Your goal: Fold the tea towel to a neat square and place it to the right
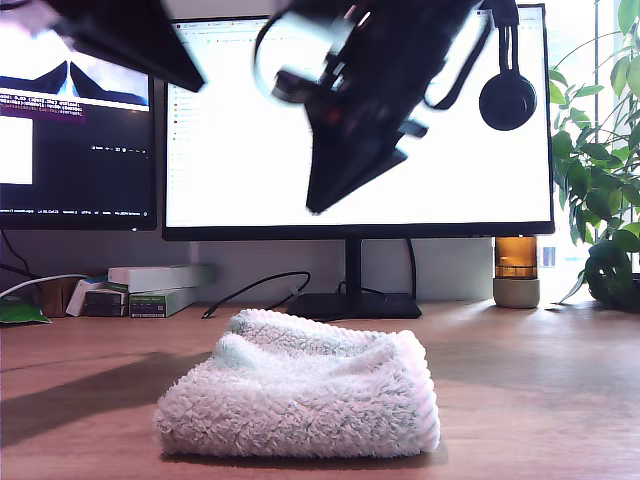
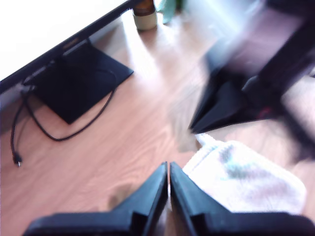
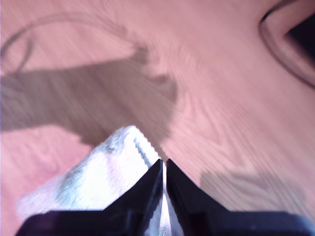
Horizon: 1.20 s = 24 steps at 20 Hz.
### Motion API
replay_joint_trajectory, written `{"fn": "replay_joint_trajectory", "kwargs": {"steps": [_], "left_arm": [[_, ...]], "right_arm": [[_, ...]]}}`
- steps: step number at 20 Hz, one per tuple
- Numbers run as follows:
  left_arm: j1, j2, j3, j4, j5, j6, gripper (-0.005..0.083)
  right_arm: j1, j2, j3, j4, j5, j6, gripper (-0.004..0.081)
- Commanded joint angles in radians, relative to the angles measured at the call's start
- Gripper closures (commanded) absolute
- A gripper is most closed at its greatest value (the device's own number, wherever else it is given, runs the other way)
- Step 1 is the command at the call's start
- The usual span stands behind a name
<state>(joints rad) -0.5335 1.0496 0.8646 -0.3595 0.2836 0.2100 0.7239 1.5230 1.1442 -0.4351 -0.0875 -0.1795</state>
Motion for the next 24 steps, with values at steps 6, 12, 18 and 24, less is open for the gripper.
{"fn": "replay_joint_trajectory", "kwargs": {"steps": [6, 12, 18, 24], "left_arm": [[-0.002, -0.288, -0.331, 0.293, 0.005, -0.102, 0.0795], [-0.004, -0.349, -0.406, 0.309, 0.005, -0.158, 0.0795], [-0.005, -0.349, -0.406, 0.316, -0.004, -0.158, 0.0795], [-0.005, -0.342, -0.406, 0.316, -0.005, -0.158, 0.0795]], "right_arm": [[0.044, -0.180, -0.484, 0.649, -0.015, 0.051, 0.0770], [0.040, -0.058, -0.632, 1.132, -0.037, 0.052, 0.0770], [0.040, 0.149, -0.613, 1.345, -0.049, 0.102, 0.0770], [0.039, 0.282, -0.512, 1.339, -0.074, 0.102, 0.0770]]}}
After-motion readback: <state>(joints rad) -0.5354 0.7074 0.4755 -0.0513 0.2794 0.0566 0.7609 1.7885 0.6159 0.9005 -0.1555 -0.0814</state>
